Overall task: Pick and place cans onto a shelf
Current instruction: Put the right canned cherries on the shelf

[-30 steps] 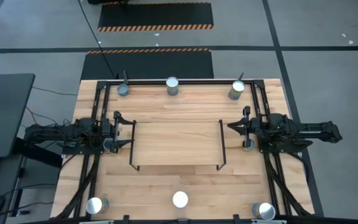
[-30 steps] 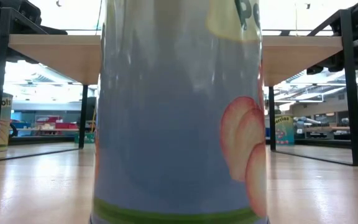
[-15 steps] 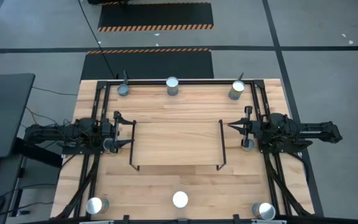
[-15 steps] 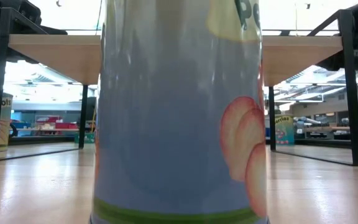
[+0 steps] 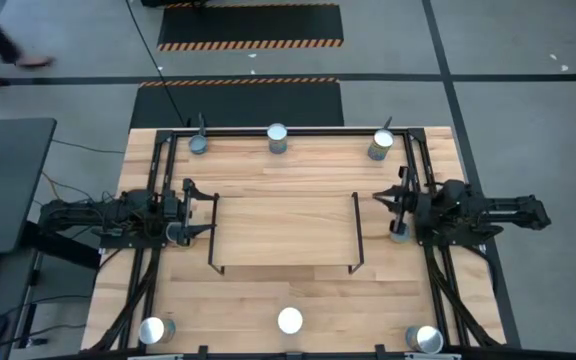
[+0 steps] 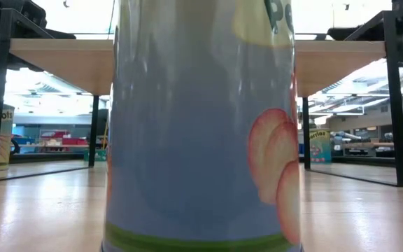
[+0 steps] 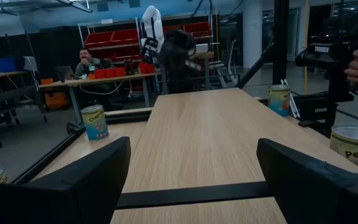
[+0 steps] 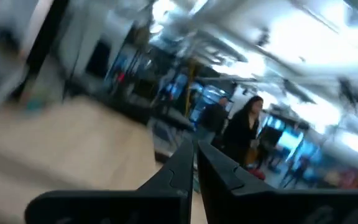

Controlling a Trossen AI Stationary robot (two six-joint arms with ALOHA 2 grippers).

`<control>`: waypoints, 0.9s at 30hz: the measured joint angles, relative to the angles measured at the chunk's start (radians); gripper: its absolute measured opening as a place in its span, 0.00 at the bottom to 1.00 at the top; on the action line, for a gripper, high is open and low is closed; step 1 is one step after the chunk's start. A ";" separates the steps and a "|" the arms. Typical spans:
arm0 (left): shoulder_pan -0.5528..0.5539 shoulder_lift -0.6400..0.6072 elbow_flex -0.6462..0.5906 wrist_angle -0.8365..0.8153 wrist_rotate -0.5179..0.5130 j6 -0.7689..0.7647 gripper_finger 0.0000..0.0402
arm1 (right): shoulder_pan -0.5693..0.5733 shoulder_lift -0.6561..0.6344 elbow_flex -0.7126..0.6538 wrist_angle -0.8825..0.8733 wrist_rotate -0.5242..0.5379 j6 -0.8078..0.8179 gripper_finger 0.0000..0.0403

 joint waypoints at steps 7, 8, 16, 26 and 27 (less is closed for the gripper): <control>0.000 0.000 0.000 0.000 0.000 0.000 0.89 | 0.003 0.045 0.095 -0.035 0.212 0.237 0.04; 0.000 0.000 0.000 0.000 0.000 0.000 0.89 | 0.002 0.066 0.115 -0.053 0.212 0.242 0.04; 0.000 0.000 0.000 0.000 0.000 0.000 0.89 | 0.002 0.261 0.299 -0.220 0.354 0.367 0.02; 0.000 0.000 0.000 0.000 0.000 0.000 0.89 | 0.001 0.473 0.693 -1.005 0.430 0.733 0.16; 0.000 0.000 0.000 0.000 0.000 0.000 0.89 | 0.001 0.496 0.728 -1.083 0.418 0.768 0.19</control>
